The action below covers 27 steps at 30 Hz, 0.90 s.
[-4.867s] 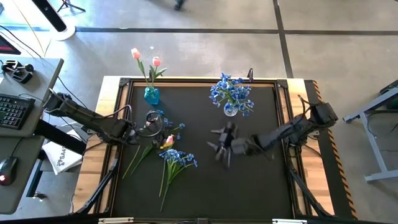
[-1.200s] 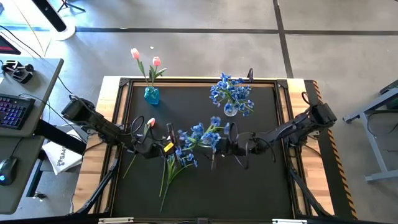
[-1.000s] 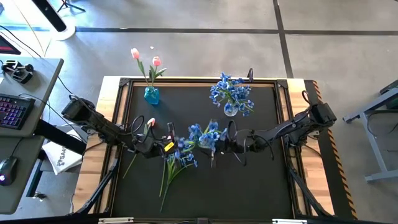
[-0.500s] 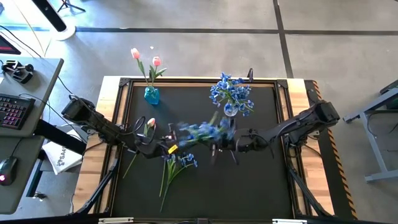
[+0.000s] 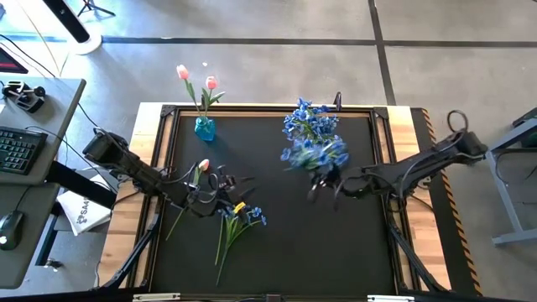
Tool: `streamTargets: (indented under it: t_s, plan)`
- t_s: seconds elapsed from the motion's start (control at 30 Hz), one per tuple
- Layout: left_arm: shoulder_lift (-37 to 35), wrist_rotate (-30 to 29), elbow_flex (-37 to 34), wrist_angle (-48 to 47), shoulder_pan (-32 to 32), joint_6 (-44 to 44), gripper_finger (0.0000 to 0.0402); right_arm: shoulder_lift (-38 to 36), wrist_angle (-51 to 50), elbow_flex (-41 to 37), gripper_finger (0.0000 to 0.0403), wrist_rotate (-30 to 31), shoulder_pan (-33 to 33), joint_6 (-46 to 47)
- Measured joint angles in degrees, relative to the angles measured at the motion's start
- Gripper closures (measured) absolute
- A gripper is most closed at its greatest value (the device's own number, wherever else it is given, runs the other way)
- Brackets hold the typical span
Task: Sort flowers into vase by color
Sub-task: Put the blue flowers into the transparent vase
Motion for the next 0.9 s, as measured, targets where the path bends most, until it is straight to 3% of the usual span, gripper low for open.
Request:
streamTargets:
  t_s: [0.13,0.27,0.43,0.6,0.9]
  plan:
    - [0.0,0.1,0.0,-0.1,-0.2,0.0,0.0275,-8.4,-6.7,-4.7,0.0401,11.0,0.4,4.7]
    - [0.0,0.2,0.0,0.0,-0.1,0.0,0.0275,-15.4,-12.5,-5.8,0.0401,12.8,0.6,7.4]
    - [0.0,0.2,0.0,0.1,-0.1,-0.7,0.0275,-20.5,-13.1,-4.5,0.0402,16.2,0.6,1.9]
    - [0.0,0.2,0.0,0.2,-0.1,-0.9,0.0275,-21.4,-12.8,-3.0,0.0402,21.3,0.5,-3.5]
    - [0.0,0.3,0.0,0.4,-0.1,-0.9,0.0275,-17.5,-12.7,-2.9,0.0402,17.8,-3.8,-4.6]
